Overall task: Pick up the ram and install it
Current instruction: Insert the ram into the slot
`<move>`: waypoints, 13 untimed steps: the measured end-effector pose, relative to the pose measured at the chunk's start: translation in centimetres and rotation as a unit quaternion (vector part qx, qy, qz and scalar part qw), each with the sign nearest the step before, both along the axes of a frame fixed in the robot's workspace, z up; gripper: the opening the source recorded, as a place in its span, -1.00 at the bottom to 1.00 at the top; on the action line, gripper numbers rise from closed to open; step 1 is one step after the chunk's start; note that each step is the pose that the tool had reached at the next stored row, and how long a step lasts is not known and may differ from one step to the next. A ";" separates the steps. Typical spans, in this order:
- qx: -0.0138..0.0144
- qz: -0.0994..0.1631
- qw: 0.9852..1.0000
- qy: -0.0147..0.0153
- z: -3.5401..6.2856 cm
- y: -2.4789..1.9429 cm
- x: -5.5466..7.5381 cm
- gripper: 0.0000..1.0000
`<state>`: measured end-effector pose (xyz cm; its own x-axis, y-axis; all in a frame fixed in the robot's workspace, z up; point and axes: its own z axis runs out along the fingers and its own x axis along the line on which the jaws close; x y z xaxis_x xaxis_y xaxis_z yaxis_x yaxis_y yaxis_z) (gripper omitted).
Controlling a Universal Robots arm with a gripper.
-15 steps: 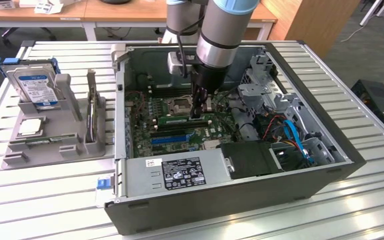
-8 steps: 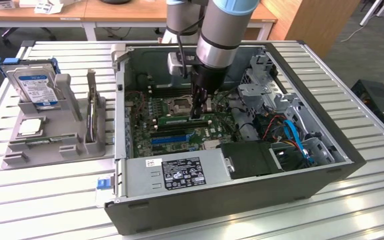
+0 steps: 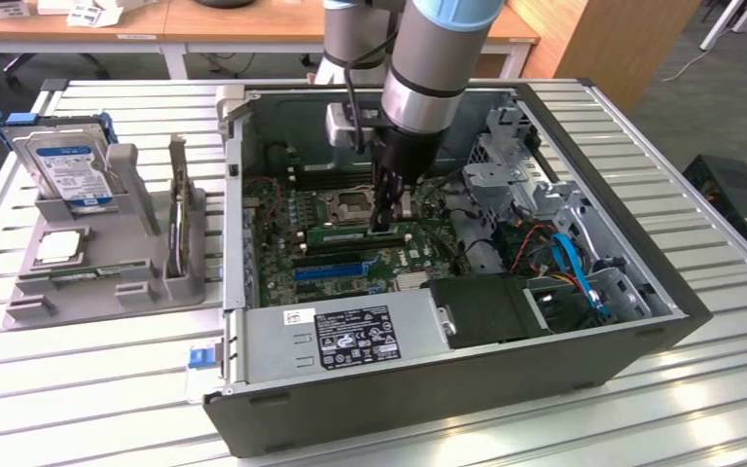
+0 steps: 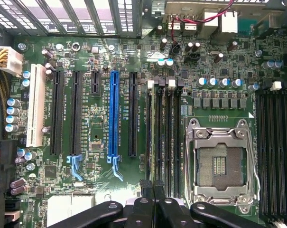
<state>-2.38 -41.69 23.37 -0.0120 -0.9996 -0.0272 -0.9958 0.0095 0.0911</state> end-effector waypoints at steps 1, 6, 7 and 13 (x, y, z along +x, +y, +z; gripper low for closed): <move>0.000 0.000 1.000 0.000 -0.03 0.00 0.0 -0.77; 0.000 0.000 1.000 0.000 -0.06 0.00 0.0 -0.77; 0.000 0.000 1.000 0.000 -0.08 0.00 0.0 -0.77; 0.000 0.000 1.000 0.000 -0.15 0.00 0.0 -0.77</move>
<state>-2.38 -41.69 23.21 -0.0120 -0.9996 -0.0271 -0.9958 0.0095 0.0912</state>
